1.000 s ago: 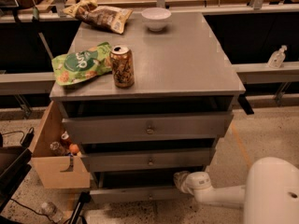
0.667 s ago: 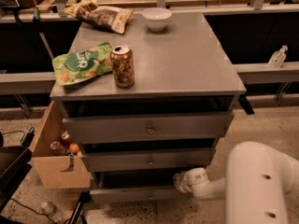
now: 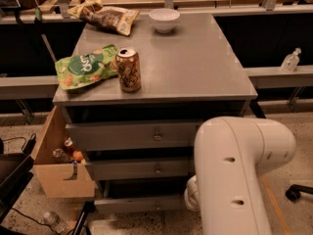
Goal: Open bottom drawer
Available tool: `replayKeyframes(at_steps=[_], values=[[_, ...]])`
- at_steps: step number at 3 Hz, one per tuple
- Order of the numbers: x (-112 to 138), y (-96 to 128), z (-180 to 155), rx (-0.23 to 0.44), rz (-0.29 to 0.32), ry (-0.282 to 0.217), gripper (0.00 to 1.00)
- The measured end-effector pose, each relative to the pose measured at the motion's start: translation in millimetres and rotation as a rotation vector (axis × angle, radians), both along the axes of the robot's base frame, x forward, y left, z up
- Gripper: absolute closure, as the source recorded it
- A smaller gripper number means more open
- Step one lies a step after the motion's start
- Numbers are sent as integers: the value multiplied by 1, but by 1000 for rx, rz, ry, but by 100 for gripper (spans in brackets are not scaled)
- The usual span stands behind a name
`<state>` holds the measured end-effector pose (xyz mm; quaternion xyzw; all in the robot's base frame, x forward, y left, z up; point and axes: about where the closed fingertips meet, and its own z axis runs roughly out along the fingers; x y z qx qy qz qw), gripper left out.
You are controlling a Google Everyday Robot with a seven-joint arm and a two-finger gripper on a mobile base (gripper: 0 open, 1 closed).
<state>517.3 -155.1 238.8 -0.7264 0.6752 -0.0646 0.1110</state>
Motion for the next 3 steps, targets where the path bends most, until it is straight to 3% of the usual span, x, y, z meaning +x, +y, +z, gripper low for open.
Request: replayKeyframes(at_steps=[1, 2, 3], values=[[-26, 7, -3, -15, 35, 49, 100], [-25, 6, -3, -13, 32, 47, 100], [-19, 7, -3, 13, 28, -8, 100]])
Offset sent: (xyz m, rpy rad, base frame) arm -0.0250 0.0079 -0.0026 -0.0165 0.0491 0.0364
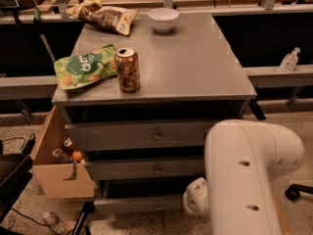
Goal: Open bottom drawer
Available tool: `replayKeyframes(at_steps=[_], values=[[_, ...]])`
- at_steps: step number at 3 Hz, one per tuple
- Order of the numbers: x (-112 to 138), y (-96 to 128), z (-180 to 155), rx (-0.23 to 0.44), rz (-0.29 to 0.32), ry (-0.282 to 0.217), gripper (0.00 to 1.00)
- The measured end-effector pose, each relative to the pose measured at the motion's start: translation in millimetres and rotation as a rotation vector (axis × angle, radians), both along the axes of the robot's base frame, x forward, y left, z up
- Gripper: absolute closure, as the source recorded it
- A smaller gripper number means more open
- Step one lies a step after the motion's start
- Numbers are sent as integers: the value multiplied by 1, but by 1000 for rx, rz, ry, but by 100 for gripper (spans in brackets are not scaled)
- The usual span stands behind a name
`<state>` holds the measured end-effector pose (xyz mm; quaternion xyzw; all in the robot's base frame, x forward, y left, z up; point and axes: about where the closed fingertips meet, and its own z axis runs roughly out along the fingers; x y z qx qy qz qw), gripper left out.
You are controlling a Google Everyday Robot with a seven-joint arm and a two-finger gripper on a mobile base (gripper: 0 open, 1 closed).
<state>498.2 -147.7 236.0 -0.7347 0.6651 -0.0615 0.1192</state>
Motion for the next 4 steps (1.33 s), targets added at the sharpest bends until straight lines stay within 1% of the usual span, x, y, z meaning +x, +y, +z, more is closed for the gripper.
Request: replayKeyframes(at_steps=[1, 2, 3, 4], values=[[25, 7, 0, 59, -26, -141, 100], [50, 0, 5, 122, -46, -277, 100], [76, -7, 2, 156, -59, -334, 100], [76, -6, 2, 156, -59, -334, 100]])
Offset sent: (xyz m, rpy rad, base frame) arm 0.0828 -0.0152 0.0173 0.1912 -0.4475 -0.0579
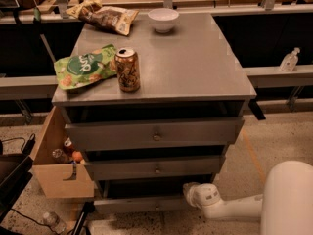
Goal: Open bottom drawer
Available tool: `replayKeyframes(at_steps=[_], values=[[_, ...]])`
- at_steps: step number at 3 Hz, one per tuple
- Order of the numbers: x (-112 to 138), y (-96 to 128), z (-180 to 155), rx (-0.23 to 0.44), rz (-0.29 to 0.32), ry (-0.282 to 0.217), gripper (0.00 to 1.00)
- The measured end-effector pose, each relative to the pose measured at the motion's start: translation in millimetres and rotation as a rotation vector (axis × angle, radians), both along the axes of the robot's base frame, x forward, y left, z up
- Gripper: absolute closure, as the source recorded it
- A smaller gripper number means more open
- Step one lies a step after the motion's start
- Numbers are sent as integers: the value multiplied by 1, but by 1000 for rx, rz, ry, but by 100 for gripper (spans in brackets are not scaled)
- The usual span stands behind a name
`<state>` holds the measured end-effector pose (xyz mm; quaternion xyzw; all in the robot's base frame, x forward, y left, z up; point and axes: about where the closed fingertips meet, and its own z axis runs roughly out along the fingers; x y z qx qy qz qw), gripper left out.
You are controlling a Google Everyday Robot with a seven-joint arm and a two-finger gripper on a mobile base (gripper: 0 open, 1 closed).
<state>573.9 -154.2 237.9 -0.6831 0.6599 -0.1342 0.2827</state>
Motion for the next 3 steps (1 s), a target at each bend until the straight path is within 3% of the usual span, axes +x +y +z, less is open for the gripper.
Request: replayKeyframes(at_steps=[1, 2, 3], values=[[12, 21, -12, 52, 10, -4, 100], [30, 38, -36, 121, 24, 32, 100], [31, 38, -36, 122, 26, 33, 100]])
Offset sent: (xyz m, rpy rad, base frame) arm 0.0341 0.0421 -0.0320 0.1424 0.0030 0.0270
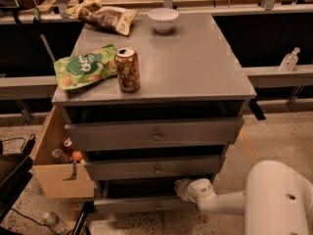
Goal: Open bottom drawer
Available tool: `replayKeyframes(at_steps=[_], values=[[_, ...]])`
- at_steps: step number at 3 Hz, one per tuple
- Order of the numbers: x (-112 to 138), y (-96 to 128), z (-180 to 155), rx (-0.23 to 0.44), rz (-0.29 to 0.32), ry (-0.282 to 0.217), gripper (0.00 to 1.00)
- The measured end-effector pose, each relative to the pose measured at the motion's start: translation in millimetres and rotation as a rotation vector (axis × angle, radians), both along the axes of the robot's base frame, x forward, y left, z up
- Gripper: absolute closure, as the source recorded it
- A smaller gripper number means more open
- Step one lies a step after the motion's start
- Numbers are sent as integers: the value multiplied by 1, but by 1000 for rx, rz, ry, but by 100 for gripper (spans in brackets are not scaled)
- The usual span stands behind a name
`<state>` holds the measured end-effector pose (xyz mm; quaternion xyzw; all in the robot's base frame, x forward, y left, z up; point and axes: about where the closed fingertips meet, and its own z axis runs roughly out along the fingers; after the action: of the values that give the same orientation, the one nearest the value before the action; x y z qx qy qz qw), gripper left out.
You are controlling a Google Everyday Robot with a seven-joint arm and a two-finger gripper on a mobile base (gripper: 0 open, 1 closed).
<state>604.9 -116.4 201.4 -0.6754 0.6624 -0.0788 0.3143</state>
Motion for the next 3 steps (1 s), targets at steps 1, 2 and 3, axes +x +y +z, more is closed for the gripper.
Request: replayKeyframes(at_steps=[1, 2, 3], values=[[3, 3, -7, -8, 17, 20, 100], [-20, 1, -22, 10, 39, 100, 100], [-22, 1, -19, 14, 40, 109, 100]])
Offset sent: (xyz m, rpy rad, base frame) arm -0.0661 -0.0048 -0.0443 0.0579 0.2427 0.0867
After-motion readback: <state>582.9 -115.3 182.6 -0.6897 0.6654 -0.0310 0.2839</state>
